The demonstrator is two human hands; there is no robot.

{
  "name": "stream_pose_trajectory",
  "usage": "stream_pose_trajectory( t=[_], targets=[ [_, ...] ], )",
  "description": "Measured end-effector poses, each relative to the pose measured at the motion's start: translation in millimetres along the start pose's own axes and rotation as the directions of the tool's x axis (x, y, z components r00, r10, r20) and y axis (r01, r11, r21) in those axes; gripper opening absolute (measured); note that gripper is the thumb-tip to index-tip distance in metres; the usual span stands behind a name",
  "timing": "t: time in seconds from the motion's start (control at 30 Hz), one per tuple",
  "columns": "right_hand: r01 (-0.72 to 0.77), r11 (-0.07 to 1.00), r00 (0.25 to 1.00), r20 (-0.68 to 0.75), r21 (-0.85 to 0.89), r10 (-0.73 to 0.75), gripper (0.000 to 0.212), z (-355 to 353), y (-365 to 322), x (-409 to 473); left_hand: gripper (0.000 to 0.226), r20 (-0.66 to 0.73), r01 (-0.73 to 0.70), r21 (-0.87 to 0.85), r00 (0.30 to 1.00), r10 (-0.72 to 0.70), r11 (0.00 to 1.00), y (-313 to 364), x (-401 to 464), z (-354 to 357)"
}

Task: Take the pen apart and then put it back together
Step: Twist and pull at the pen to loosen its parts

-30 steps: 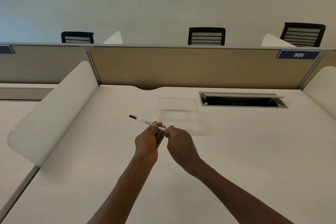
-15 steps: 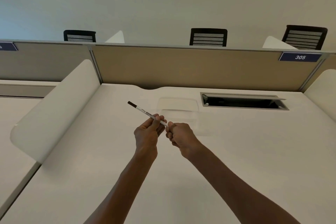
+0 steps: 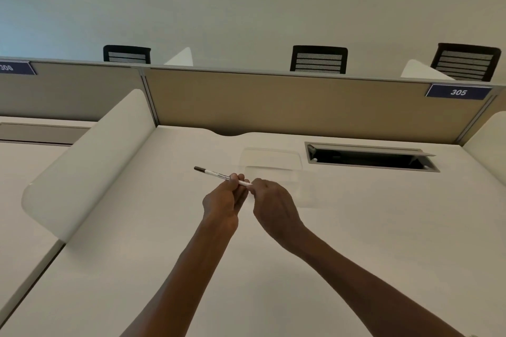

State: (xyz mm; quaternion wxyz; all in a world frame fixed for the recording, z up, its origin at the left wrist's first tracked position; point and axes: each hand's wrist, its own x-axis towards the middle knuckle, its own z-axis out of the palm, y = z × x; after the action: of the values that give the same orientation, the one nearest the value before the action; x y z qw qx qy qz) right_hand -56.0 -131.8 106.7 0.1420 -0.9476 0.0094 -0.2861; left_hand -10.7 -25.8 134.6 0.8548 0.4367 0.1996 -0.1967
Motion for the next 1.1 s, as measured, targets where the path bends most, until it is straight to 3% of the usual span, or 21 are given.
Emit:
stream_pose_trajectory(
  t=[0.03, 0.07, 0.13, 0.17, 0.2, 0.27, 0.33, 0.43, 0.5, 0.53, 0.6, 0.63, 0.67, 0.7, 0.77, 0.83, 0.93, 1.0, 1.03, 1.07, 1.1],
  targets=[
    [-0.172, 0.969, 0.983, 0.098, 0.175, 0.157, 0.02, -3, -5, 3, 0.013, 0.031, -0.037, 0.016, 0.999, 0.037, 0.999, 0, 1, -2],
    [-0.38, 0.851, 0.919, 0.255, 0.363, 0.301, 0.027, -8, -9, 7, 0.015, 0.068, -0.075, 0.034, 0.995, 0.073, 0.997, 1, 1, -4],
    [-0.716, 0.372, 0.697, 0.582, 0.591, 0.419, 0.038, -21, -12, 17, 0.019, 0.144, -0.138, 0.077, 0.982, 0.126, 0.988, 2, 2, -7],
    [-0.794, 0.149, 0.595, 0.703, 0.59, 0.389, 0.04, -27, -11, 21, 0.019, 0.177, -0.16, 0.097, 0.974, 0.141, 0.982, 3, 1, -8],
    [-0.835, 0.004, 0.517, 0.783, 0.55, 0.346, 0.041, -32, -9, 23, 0.019, 0.201, -0.178, 0.112, 0.968, 0.153, 0.978, 4, 0, -9],
    [-0.88, -0.132, 0.415, 0.874, 0.456, 0.252, 0.041, -39, -5, 25, 0.015, 0.228, -0.208, 0.125, 0.958, 0.176, 0.97, 6, -1, -10],
    [-0.889, -0.187, 0.38, 0.902, 0.417, 0.206, 0.037, -40, -3, 25, 0.013, 0.235, -0.229, 0.128, 0.952, 0.195, 0.965, 7, -2, -11],
    [-0.862, -0.183, 0.412, 0.863, 0.473, 0.292, 0.033, -36, -7, 25, 0.012, 0.186, -0.251, 0.138, 0.957, 0.224, 0.958, 4, -4, -8],
    [-0.838, -0.029, 0.484, 0.766, 0.545, 0.423, 0.034, -29, -13, 24, 0.009, 0.122, -0.243, 0.125, 0.966, 0.228, 0.962, 1, -6, -5],
    [-0.81, 0.133, 0.555, 0.674, 0.571, 0.488, 0.035, -26, -16, 23, 0.008, 0.085, -0.226, 0.111, 0.972, 0.217, 0.968, 0, -7, -3],
    [-0.617, 0.592, 0.785, 0.35, 0.518, 0.511, 0.033, -17, -18, 18, 0.009, 0.015, -0.162, 0.065, 0.987, 0.162, 0.985, 1, -8, 0],
    [-0.437, 0.807, 0.899, 0.159, 0.398, 0.408, 0.029, -12, -17, 14, 0.009, -0.015, -0.119, 0.038, 0.993, 0.12, 0.992, 2, -7, 2],
    [-0.245, 0.94, 0.969, 0.017, 0.238, 0.248, 0.023, -7, -15, 11, 0.01, -0.04, -0.075, 0.012, 0.996, 0.075, 0.997, 5, -7, 3],
    [-0.076, 0.994, 0.995, -0.059, 0.083, 0.081, 0.017, -4, -11, 9, 0.01, -0.059, -0.035, -0.009, 0.998, 0.034, 0.999, 8, -6, 4],
    [0.174, 0.972, 0.977, -0.093, -0.156, -0.19, 0.01, 1, 1, 9, 0.009, -0.071, 0.028, -0.033, 0.997, -0.031, 0.999, 11, -5, 3],
    [0.313, 0.913, 0.937, -0.07, -0.263, -0.341, 0.01, 4, 10, 9, 0.008, -0.065, 0.068, -0.032, 0.995, -0.07, 0.997, 11, -4, 1],
    [0.266, 0.943, 0.961, -0.025, -0.202, -0.276, 0.009, 6, 6, 8, 0.008, -0.066, 0.065, -0.035, 0.996, -0.067, 0.997, 9, -1, -5],
    [-0.026, 0.997, 0.996, 0.082, 0.075, 0.02, 0.02, 3, -6, 9, 0.01, -0.05, 0.013, -0.016, 0.999, -0.014, 1.0, 10, 1, -8],
    [-0.287, 0.907, 0.945, 0.246, 0.308, 0.215, 0.029, -2, -11, 14, 0.011, -0.029, -0.019, 0.007, 0.999, 0.019, 1.0, 11, 1, -9],
    [-0.557, 0.664, 0.821, 0.45, 0.499, 0.35, 0.037, -8, -13, 21, 0.013, 0.0, -0.046, 0.033, 0.999, 0.046, 0.998, 11, 3, -9],
    [-0.743, 0.345, 0.669, 0.636, 0.573, 0.384, 0.042, -14, -12, 28, 0.015, 0.034, -0.07, 0.058, 0.997, 0.068, 0.996, 11, 5, -9]
  ],
)
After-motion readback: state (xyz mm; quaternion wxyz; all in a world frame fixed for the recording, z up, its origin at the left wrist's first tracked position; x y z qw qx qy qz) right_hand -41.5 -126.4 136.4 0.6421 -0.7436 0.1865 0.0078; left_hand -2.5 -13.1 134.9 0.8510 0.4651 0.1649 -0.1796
